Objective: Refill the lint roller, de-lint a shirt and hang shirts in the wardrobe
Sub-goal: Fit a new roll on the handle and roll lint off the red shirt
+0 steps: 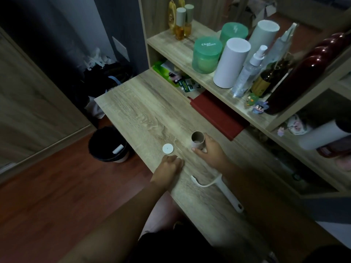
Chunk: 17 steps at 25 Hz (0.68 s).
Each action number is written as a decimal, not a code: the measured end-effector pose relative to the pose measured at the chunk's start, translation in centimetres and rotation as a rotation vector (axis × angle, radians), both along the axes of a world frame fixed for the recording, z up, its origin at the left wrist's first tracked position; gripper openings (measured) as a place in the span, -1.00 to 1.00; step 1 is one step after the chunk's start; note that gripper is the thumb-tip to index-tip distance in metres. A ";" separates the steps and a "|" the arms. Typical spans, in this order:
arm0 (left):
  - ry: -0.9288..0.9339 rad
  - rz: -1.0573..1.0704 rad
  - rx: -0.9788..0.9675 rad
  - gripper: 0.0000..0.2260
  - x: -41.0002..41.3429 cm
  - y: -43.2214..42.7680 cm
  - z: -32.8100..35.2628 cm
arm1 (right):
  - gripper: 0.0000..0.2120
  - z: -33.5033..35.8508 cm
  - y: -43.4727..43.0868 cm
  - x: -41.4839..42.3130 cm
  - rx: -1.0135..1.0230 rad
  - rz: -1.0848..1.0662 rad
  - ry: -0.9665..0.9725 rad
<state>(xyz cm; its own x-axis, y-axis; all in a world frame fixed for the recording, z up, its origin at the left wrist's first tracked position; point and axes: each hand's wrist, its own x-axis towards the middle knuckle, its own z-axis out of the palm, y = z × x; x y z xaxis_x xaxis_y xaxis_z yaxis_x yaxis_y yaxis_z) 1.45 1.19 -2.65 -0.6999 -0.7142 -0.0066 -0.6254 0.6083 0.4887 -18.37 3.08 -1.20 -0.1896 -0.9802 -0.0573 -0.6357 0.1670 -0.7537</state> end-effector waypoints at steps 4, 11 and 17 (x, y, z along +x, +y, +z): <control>0.468 0.369 0.069 -0.83 -0.7 -0.7 3.5 | -0.55 0.7 0.0 -0.8 -0.068 0.073 0.085; 0.661 0.337 0.157 -0.78 -2.3 -1.2 6.1 | -0.47 2.2 -0.5 -0.4 -0.049 0.124 0.100; 0.717 0.402 0.220 -0.80 -2.3 -1.0 6.8 | -0.40 3.2 -0.5 -0.4 -0.012 0.181 0.147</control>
<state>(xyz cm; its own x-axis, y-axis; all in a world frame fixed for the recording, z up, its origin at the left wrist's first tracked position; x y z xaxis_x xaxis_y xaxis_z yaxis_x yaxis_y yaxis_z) -0.89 0.15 4.11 -0.2815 -0.9438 0.1733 -0.2678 0.2507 0.9303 -18.81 2.55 2.00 -0.0160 -0.9994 -0.0305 -0.7576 0.0320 -0.6520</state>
